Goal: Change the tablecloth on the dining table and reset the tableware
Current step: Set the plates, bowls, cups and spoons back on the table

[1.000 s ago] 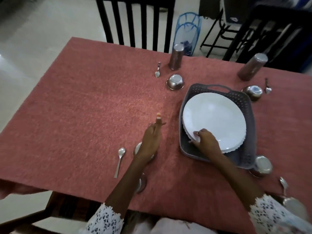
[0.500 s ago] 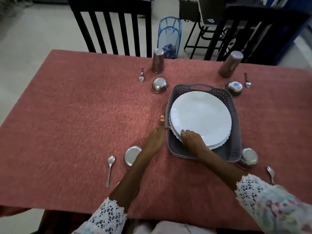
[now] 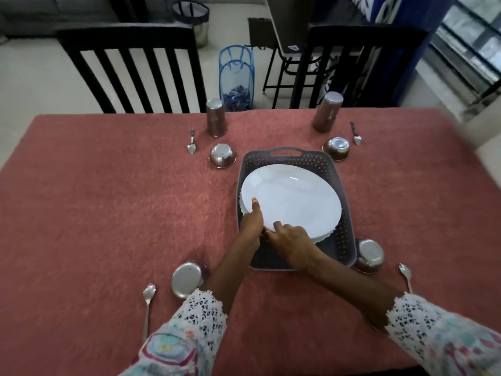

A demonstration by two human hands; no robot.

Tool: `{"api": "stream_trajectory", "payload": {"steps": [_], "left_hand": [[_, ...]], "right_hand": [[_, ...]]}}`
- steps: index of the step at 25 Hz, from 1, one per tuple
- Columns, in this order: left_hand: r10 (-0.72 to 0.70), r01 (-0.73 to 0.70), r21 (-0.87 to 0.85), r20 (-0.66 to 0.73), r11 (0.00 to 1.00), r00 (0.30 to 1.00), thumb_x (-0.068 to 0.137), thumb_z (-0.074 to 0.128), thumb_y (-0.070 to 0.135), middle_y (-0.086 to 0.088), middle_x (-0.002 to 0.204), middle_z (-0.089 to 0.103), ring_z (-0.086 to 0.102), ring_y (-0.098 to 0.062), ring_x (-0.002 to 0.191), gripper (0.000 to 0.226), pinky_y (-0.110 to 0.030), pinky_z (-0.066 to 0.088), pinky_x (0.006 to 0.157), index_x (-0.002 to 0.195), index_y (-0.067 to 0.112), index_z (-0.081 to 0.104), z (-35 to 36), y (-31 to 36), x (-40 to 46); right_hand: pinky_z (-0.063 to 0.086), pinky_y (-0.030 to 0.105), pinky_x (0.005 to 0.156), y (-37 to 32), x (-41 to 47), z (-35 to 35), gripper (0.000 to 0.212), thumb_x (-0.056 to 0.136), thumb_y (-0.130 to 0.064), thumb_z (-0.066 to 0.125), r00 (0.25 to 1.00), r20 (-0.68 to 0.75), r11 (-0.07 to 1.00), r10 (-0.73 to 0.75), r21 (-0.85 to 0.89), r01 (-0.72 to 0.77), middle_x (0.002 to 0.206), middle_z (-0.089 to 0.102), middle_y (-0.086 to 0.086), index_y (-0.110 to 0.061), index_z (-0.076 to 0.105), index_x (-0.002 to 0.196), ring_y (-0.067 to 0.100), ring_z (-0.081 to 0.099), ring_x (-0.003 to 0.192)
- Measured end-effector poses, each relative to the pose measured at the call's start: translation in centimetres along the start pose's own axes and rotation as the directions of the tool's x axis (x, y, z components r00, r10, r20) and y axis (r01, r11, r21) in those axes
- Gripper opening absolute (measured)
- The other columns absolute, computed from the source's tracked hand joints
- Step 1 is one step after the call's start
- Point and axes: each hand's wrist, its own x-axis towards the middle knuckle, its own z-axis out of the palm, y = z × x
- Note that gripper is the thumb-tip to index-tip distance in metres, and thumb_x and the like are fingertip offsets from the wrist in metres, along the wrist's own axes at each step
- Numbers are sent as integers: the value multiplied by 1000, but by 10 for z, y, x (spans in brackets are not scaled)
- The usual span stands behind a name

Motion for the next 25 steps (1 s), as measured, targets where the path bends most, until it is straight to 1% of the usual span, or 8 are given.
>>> {"api": "stream_trajectory", "payload": {"steps": [4, 9, 11, 15, 18, 21, 23, 25], "left_hand": [[120, -82, 185, -203, 979, 972, 88, 48, 10, -19, 124, 60, 59, -34, 106, 37, -37, 50, 91, 122, -2, 55, 15, 7, 3], [326, -196, 415, -270, 889, 906, 91, 49, 21, -18, 124, 60, 56, -35, 113, 38, -42, 42, 102, 119, -3, 57, 24, 18, -10], [348, -268, 286, -284, 920, 893, 98, 41, 36, -15, 121, 61, 57, -32, 111, 46, -41, 44, 100, 120, -1, 57, 32, 26, -17], [174, -205, -261, -138, 943, 975, 97, 17, 57, -7, 118, 61, 56, -27, 114, 62, -37, 43, 95, 123, 13, 53, 61, 51, -19], [88, -66, -354, 46, 933, 995, 94, 20, 63, -15, 140, 45, 44, -33, 128, 71, -45, 37, 106, 141, 13, 36, 83, 61, -7], [101, -63, -241, 147, 968, 984, 90, 31, 66, -14, 149, 34, 36, -33, 134, 76, -47, 31, 111, 147, 16, 24, 104, 65, 4], [122, -98, -139, 178, 985, 976, 86, 40, 66, -9, 151, 32, 35, -32, 136, 78, -49, 30, 111, 147, 20, 25, 112, 64, 11], [140, -130, -63, 181, 989, 973, 82, 47, 68, -6, 150, 34, 36, -32, 135, 82, -51, 29, 112, 146, 20, 29, 118, 63, 15]], "right_hand": [[34, 21, 38, 12, -3, 13, 29, 73, -14, 53, 979, -206, 998, 6, -66, -20, 58, 58, -2, -12, 61, 101, 13, 53, 45], [43, 20, 40, 35, -2, 8, 20, 65, -9, 57, 949, -240, 978, 206, 25, -206, 61, 61, 1, -10, 70, 81, 15, 61, 50], [43, 20, 39, 44, 2, -6, 23, 67, -1, 52, 928, -257, 958, 271, 162, -235, 60, 64, 3, -8, 70, 79, 18, 62, 48], [48, 17, 48, 80, 0, -47, 25, 66, 1, 77, 812, -335, 838, 479, 449, -309, 72, 72, 9, -2, 71, 89, 21, 68, 57], [36, 0, 56, 108, -11, -77, 17, 77, -6, 71, 629, -220, 542, 746, 750, -380, 79, 70, 9, 3, 67, 91, 24, 63, 63], [43, 21, 60, 140, -32, -86, 20, 78, -12, 72, 461, 104, 96, 881, 916, -389, 81, 63, 6, 1, 64, 91, 19, 57, 70], [53, 30, 61, 158, -52, -91, 16, 77, -12, 74, 430, 222, -79, 875, 942, -326, 81, 65, 5, -4, 63, 86, 22, 63, 71], [54, 22, 56, 172, -76, -95, 10, 79, -9, 72, 431, 282, -186, 857, 950, -252, 79, 67, 3, -7, 63, 81, 16, 65, 66]]}}
